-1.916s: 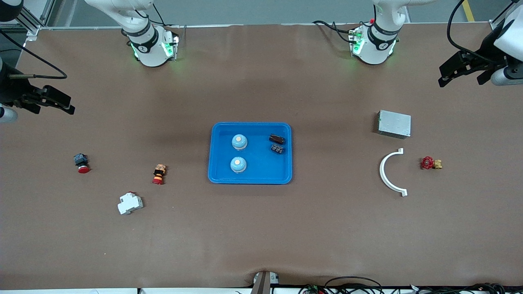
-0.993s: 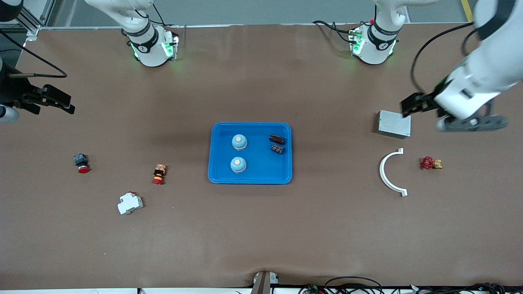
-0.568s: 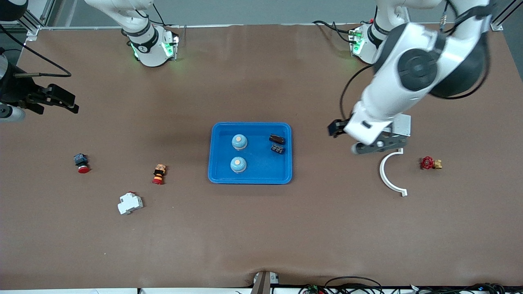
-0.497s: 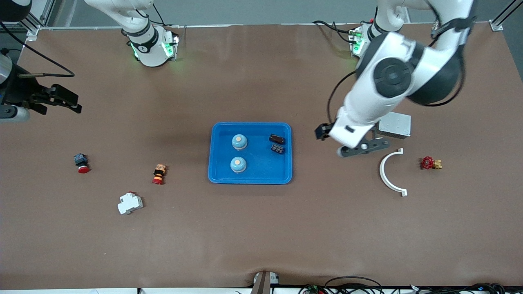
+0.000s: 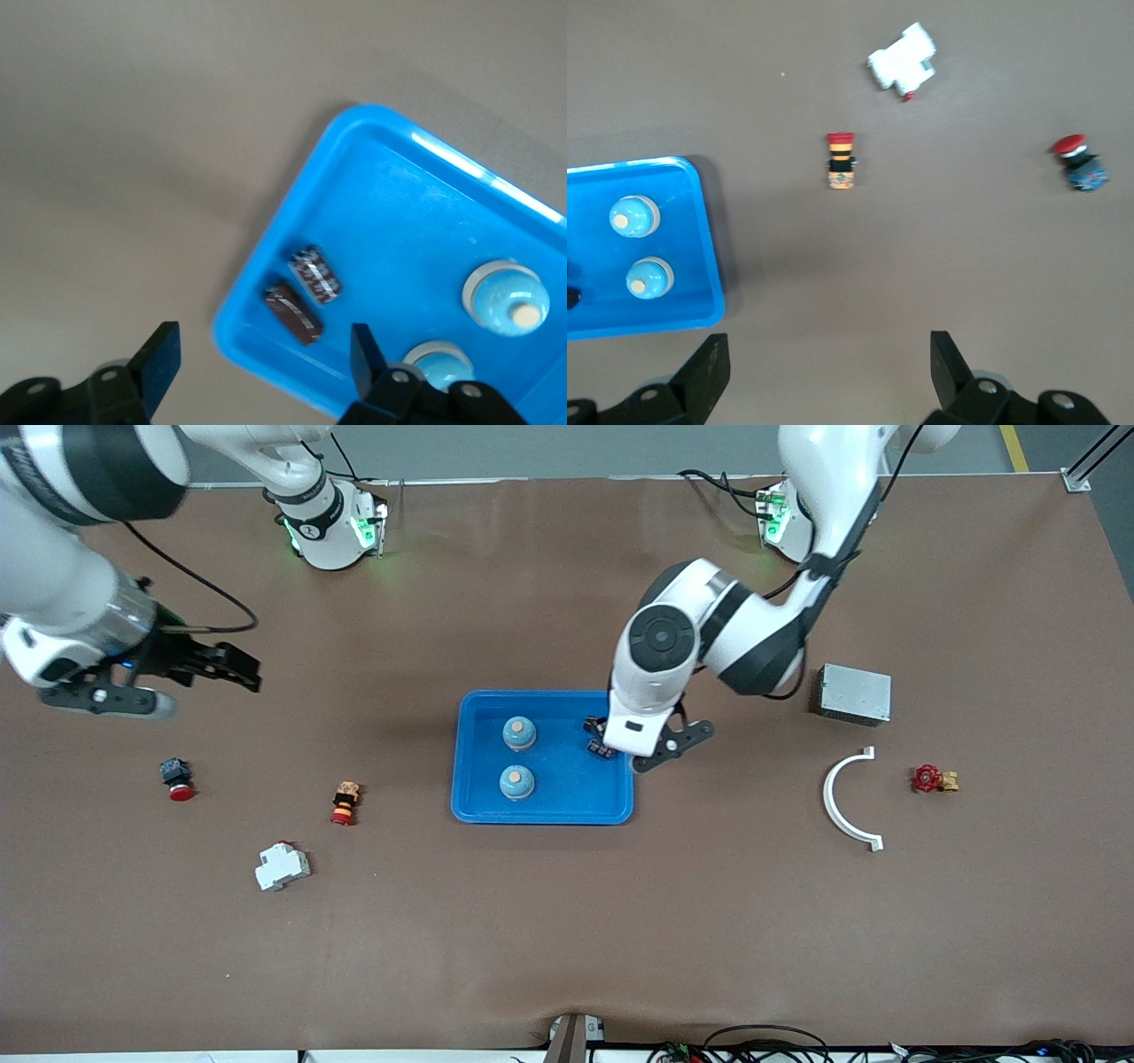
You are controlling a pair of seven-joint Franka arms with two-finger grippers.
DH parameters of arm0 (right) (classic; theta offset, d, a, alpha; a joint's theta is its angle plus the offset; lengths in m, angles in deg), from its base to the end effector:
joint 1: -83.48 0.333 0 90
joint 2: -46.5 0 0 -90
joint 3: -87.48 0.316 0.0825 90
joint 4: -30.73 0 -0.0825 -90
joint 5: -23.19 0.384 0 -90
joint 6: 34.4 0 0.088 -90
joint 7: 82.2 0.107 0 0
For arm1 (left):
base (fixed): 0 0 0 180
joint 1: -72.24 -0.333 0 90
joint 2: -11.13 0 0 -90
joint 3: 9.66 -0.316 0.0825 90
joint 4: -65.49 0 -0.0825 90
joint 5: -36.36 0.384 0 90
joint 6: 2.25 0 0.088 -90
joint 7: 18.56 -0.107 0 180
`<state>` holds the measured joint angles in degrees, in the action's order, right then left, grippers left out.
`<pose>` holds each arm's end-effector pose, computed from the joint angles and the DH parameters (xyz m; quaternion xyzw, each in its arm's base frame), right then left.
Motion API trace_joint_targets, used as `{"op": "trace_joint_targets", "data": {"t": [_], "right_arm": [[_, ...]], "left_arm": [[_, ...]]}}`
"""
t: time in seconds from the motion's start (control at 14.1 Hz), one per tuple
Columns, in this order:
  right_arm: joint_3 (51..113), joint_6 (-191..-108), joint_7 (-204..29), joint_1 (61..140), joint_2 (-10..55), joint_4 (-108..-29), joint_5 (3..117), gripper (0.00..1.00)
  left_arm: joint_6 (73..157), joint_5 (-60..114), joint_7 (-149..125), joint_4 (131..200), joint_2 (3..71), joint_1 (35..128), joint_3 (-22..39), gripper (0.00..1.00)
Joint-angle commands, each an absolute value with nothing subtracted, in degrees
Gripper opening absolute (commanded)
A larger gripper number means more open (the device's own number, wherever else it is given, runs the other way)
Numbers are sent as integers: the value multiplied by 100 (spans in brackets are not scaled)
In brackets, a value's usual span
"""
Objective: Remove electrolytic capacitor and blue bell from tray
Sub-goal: 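Grasp the capacitor with the left gripper while the right gripper reaches a bell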
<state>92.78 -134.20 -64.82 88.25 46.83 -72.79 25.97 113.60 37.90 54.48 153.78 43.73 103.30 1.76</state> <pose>0.5456 0.1015 0.5302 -0.9969 0.0685 0.0343 0.0158 0.5231 -0.4500 0.3203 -0.9612 -0.2698 0.0561 0.0100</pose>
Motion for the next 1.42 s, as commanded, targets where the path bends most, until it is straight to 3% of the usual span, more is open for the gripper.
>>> {"op": "trace_joint_targets", "data": {"t": [0.0,0.28,0.78,0.85,0.92,0.99,1.35], "right_arm": [[9249,-14186,-5780,9137,4844,-8043,2802,100],[9240,-15566,-4357,10006,4739,-8791,2803,100],[9231,-17201,-2693,10992,3370,-8608,2653,100],[9231,-17291,-2509,11054,3080,-8425,2636,100],[9222,-17291,-2325,11185,2799,-8197,2514,100],[9205,-17292,-2079,11300,2518,-7968,2286,100],[9214,-17221,-1136,11582,1356,-6886,1519,100]], "left_arm": [[11570,3917,5922,15391,4689,10476,150,78],[12394,3917,6764,15724,5049,10722,141,70],[12686,3926,7188,15997,5305,10916,141,65],[12686,3926,7188,15997,5349,10916,141,57],[12686,3926,7205,15997,5349,10907,141,21],[12686,3926,7336,15997,5332,10881,150,0],[12625,3926,7539,15936,4832,10784,115,0]]}}
